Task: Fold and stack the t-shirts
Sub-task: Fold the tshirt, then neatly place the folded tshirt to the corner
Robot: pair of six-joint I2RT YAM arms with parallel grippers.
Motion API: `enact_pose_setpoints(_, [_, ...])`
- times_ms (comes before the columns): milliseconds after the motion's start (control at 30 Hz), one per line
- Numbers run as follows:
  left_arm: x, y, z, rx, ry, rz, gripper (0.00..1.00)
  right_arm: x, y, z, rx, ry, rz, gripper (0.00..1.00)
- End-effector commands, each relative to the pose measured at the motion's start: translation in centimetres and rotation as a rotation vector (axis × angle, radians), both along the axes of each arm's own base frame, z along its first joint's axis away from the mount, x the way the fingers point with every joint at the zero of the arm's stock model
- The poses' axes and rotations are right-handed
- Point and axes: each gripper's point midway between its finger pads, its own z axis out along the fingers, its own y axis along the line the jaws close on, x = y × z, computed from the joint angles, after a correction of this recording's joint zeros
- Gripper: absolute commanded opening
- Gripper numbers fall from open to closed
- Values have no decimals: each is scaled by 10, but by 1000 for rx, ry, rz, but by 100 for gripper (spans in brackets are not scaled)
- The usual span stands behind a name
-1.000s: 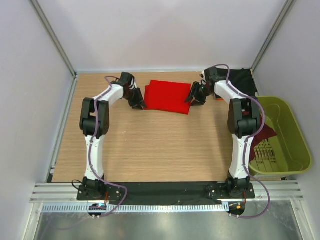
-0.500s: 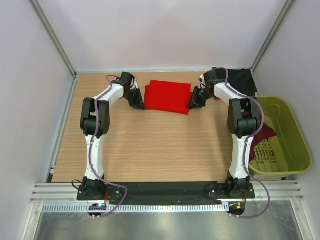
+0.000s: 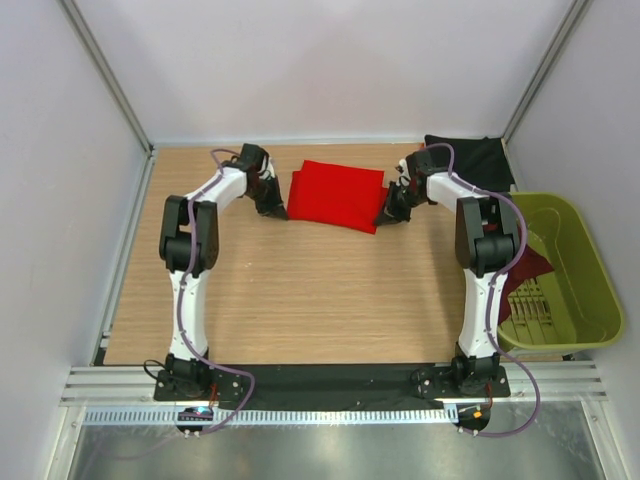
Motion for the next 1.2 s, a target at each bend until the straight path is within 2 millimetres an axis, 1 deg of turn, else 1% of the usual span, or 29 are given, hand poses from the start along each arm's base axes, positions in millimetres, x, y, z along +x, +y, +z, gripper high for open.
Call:
enact_pose_setpoints(0, [2, 15, 32, 45, -81, 6, 0, -8, -3, 20, -21, -41, 11, 1])
enact_pose_setpoints(67, [0, 19, 34, 59, -90, 7, 0, -15, -5, 17, -24, -32, 18, 1])
enact_pose_setpoints(100, [-2, 21, 36, 64, -87, 12, 0, -24, -6, 11, -28, -10, 25, 1])
enact_pose_setpoints(167, [-5, 23, 39, 68, -91, 7, 0, -32, -8, 11, -36, -7, 33, 1])
enact_pose_setpoints(200, [-7, 25, 45, 71, -102, 7, 0, -41, -11, 7, -45, 10, 33, 1])
enact_pose_setpoints(267, [-16, 29, 46, 87, -92, 0, 0, -48, -12, 15, -48, -5, 42, 1])
enact_pose_setpoints(300, [-20, 30, 46, 93, -88, -1, 0, -58, -14, 11, -50, 13, 44, 1])
enact_pose_setpoints(333, [-28, 32, 49, 96, -81, -1, 0, -61, -14, 19, -48, -3, 43, 1])
enact_pose_setpoints(367, [-33, 32, 48, 93, -69, -4, 0, -65, -15, 19, -48, -3, 43, 1])
enact_pose_setpoints(400, [-38, 32, 47, 89, -58, -9, 0, -75, -16, 14, -51, 19, 45, 1])
enact_pose_setpoints(433, [-62, 35, 35, 88, 8, -18, 0, -98, -13, 9, -30, 56, 48, 1])
enact_pose_setpoints(467, [-68, 36, 31, 91, 22, -19, 0, -97, -13, 9, -28, 54, 46, 1])
enact_pose_setpoints(500, [-73, 35, 29, 78, 37, -24, 0, -109, -13, 5, -33, 70, 50, 1])
enact_pose_setpoints(567, [-82, 34, 26, 69, 64, -30, 0, -117, -11, 3, -43, 72, 56, 1])
enact_pose_setpoints(633, [-91, 33, 24, 60, 99, -32, 0, -121, -11, 6, -45, 70, 43, 6])
enact_pose_setpoints(667, [-93, 33, 24, 62, 106, -30, 1, -120, -13, 7, -60, 67, 29, 16])
enact_pose_setpoints(700, [-97, 35, 24, 72, 125, -30, 4, -116, -15, 12, -68, 51, 19, 21])
enact_pose_setpoints(733, [-94, 37, 27, 85, 117, -23, 7, -113, -16, 20, -71, 32, 6, 27])
enact_pose_setpoints(767, [-95, 39, 29, 97, 118, -19, 18, -109, -17, 25, -79, 17, -2, 45])
enact_pose_setpoints(800, [-92, 41, 33, 107, 112, -14, 24, -105, -17, 30, -81, 4, -11, 53])
enact_pose_setpoints(833, [-89, 44, 39, 128, 105, -6, 28, -95, -16, 42, -79, -25, -24, 64])
enact_pose_setpoints(867, [-86, 45, 43, 136, 99, 4, 30, -91, -17, 47, -83, -32, -32, 68])
enact_pose_setpoints(900, [-82, 45, 49, 137, 86, 9, 32, -78, -18, 58, -92, -67, -50, 70])
enact_pose_setpoints(967, [-71, 41, 67, 123, 52, 27, 34, -68, -18, 63, -102, -70, -80, 73])
enact_pose_setpoints(1000, [-65, 36, 79, 100, 25, 37, 34, -59, -19, 64, -107, -67, -111, 74])
enact_pose_setpoints(1033, [-66, 34, 80, 99, 22, 32, 34, -54, -19, 69, -112, -83, -115, 75])
enact_pose_setpoints(1067, [-60, 28, 88, 84, -4, 32, 34, -51, -16, 65, -103, -58, -145, 74])
enact_pose_setpoints(1133, [-61, 9, 100, 30, -22, 12, 34, -41, -17, 66, -104, -58, -209, 75])
enact_pose_setpoints(1167, [-59, 1, 101, 6, -33, 3, 33, -36, -14, 65, -90, -49, -258, 75])
